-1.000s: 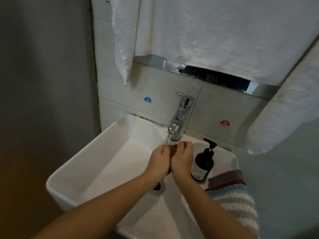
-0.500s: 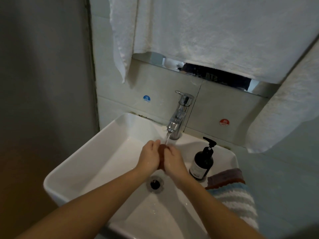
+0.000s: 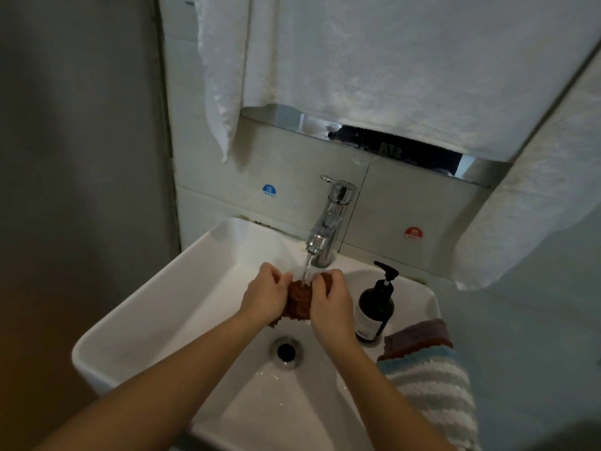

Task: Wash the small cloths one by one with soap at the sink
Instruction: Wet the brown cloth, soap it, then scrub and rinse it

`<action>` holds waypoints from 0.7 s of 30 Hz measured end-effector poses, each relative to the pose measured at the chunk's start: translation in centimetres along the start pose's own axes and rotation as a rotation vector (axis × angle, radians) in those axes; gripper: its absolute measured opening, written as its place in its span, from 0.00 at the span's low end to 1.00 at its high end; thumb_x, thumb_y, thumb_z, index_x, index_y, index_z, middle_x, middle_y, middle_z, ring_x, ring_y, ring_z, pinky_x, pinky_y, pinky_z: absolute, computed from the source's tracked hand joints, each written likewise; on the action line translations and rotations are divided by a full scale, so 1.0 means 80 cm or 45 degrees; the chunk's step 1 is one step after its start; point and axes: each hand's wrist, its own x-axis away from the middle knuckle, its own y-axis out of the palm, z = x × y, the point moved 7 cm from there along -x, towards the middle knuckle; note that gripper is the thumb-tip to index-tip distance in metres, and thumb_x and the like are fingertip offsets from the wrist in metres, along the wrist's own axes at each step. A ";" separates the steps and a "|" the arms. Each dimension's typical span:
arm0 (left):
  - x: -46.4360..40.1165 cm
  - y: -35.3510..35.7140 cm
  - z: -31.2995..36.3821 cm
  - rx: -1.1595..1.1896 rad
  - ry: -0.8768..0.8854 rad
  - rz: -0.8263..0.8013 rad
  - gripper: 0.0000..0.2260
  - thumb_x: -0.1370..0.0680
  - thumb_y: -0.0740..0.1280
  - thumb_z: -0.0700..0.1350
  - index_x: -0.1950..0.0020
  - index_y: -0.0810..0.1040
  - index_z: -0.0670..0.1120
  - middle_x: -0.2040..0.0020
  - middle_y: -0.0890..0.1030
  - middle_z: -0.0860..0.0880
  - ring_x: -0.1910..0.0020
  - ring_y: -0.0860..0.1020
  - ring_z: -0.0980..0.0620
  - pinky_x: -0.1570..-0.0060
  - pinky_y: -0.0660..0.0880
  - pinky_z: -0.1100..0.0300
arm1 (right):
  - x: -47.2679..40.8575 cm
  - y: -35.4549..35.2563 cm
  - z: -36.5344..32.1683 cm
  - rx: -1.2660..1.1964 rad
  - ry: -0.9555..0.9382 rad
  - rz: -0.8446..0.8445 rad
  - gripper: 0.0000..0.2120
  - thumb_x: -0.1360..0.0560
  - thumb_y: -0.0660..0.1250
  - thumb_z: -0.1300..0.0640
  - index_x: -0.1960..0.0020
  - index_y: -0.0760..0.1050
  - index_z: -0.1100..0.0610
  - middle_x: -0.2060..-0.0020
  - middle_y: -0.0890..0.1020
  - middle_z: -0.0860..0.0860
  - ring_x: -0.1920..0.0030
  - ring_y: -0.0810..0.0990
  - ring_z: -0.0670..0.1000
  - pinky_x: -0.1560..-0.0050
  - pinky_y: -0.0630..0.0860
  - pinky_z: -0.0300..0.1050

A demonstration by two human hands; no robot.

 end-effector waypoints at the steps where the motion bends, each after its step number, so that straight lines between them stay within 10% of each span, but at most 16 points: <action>1: -0.004 -0.004 0.005 -0.030 0.008 0.000 0.10 0.19 0.62 0.51 0.43 0.70 0.46 0.50 0.79 0.45 0.53 0.79 0.46 0.50 0.78 0.50 | -0.001 -0.006 -0.002 -0.020 -0.002 0.009 0.07 0.18 0.59 0.52 0.52 0.71 0.54 0.64 0.76 0.49 0.64 0.75 0.46 0.68 0.72 0.33; 11: 0.004 -0.064 0.194 0.142 0.752 -0.005 0.33 0.21 0.57 0.30 0.26 0.61 0.63 0.38 0.68 0.55 0.43 0.73 0.56 0.49 0.77 0.60 | 0.007 -0.001 0.000 -0.140 0.113 -0.160 0.08 0.18 0.59 0.53 0.48 0.71 0.57 0.60 0.77 0.58 0.67 0.78 0.43 0.69 0.75 0.36; 21: 0.004 -0.059 0.172 0.232 0.754 -0.117 0.35 0.25 0.54 0.24 0.36 0.68 0.65 0.39 0.71 0.53 0.43 0.75 0.54 0.55 0.75 0.65 | 0.011 0.007 -0.007 -0.206 0.094 -0.200 0.10 0.18 0.59 0.57 0.48 0.70 0.65 0.66 0.72 0.53 0.74 0.74 0.39 0.73 0.72 0.33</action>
